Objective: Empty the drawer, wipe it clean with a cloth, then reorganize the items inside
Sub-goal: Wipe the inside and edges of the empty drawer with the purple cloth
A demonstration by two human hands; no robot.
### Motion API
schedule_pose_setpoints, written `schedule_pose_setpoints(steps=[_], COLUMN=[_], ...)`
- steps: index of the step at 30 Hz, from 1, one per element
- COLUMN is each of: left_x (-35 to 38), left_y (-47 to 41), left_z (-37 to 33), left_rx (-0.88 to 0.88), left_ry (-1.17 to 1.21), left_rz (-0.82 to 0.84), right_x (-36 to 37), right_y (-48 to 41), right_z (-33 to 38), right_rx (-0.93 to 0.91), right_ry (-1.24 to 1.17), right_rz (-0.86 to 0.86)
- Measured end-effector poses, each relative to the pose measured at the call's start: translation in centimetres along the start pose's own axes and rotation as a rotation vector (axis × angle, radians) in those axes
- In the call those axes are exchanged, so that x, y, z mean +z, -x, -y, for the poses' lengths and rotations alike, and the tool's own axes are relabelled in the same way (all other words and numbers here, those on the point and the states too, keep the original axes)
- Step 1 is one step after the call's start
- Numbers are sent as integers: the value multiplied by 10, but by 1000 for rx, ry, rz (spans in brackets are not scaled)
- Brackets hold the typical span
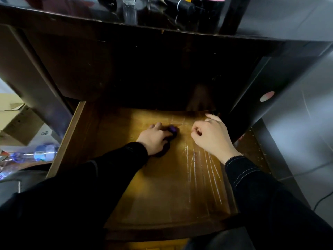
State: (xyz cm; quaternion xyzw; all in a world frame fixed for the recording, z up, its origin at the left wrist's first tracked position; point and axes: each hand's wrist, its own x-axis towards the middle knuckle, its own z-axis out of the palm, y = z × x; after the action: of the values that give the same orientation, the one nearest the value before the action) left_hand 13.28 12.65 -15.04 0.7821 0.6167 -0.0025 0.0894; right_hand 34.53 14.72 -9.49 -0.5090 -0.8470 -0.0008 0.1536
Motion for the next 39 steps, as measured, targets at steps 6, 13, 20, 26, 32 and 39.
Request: schedule_pose_setpoints(steps=[6, 13, 20, 26, 32, 39], left_x=[14, 14, 0, 19, 11, -2], left_y=[63, 53, -44, 57, 33, -65], left_z=[-11, 15, 26, 26, 48, 32], left_rx=[373, 507, -206, 397, 411, -155], left_ry=[-21, -123, -52, -77, -188, 19], left_rz=[38, -24, -104, -92, -109, -196], right_x=[1, 0, -4, 0, 2, -4], right_y=[0, -2, -2, -1, -2, -2], right_z=[0, -1, 1, -2, -4, 0], right_rx=[-14, 6, 8, 3, 10, 11], right_ry=[7, 24, 32, 49, 28, 51], right_rz=[-15, -3, 34, 10, -18, 18])
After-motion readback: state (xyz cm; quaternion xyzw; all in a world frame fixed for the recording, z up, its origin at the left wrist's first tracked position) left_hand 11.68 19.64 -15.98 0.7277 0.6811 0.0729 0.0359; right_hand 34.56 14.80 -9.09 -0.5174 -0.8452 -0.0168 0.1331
